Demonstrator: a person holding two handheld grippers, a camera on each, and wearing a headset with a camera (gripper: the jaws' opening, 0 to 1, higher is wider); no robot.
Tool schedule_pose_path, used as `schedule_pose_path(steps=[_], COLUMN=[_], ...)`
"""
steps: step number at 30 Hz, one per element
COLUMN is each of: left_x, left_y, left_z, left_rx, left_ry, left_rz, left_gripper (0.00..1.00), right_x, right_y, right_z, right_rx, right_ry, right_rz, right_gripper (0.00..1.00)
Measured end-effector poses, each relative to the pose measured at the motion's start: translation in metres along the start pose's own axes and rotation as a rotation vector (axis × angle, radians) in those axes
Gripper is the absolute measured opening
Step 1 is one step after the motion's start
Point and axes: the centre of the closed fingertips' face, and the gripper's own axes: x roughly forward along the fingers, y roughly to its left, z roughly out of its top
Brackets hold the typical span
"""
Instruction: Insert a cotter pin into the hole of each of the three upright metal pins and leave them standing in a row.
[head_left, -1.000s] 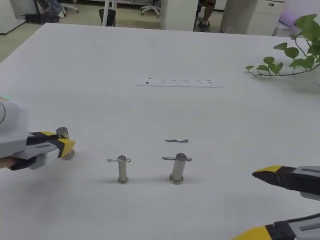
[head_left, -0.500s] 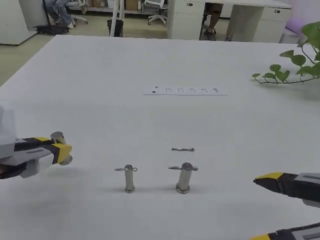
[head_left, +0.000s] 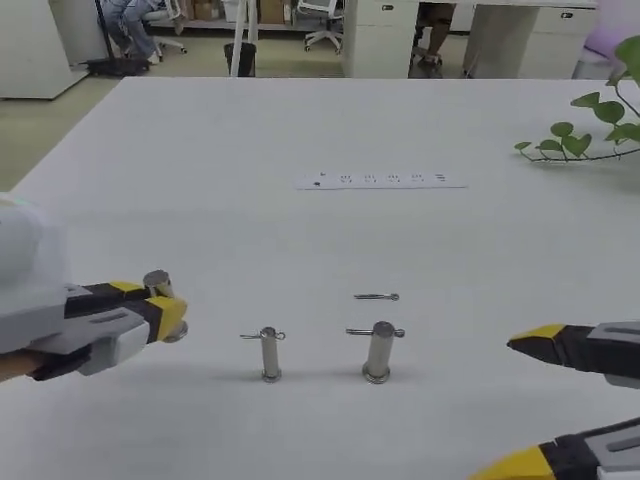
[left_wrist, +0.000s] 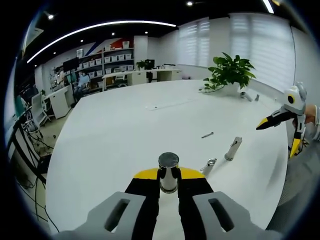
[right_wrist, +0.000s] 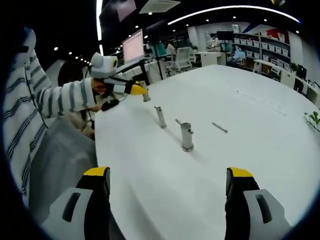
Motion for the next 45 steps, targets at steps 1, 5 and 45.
schedule_pose_path(steps=[1,5,45], left_x=[0.000,-0.003,0.021], left_y=[-0.004,-0.018,-0.070], left_z=[-0.002,-0.009,-0.062], left_rx=[0.003,0.032,0.016], left_ry=[0.008,0.027,0.133], left_rz=[-0.001,-0.005,-0.028], left_gripper=[0.11,0.11,0.11], right_x=[0.000,-0.001,0.001], right_y=[0.000,-0.002,0.001], right_z=[0.000,0.002,0.000], right_rx=[-0.003,-0.015,-0.021], right_ry=[-0.001,-0.006,-0.026], right_rz=[0.001,0.000,0.015], right_gripper=[0.97,0.97,0.97])
